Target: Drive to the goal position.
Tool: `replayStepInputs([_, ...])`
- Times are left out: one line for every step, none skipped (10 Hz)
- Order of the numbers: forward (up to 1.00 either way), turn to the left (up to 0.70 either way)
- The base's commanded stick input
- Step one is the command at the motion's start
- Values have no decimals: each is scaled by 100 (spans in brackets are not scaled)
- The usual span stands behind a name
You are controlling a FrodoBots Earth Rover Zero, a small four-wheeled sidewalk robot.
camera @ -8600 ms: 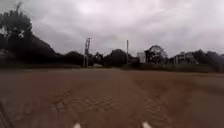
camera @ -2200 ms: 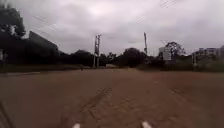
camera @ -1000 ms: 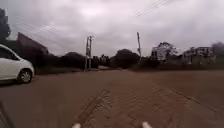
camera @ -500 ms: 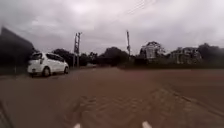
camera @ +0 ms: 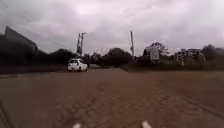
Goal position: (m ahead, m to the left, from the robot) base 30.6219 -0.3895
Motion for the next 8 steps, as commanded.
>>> replayStepInputs([70,0])
replayStepInputs([70,0])
replayStepInputs([70,0])
replayStepInputs([70,0])
replayStepInputs([70,0])
replayStepInputs([70,-31])
replayStepInputs([70,-31])
replayStepInputs([70,-32])
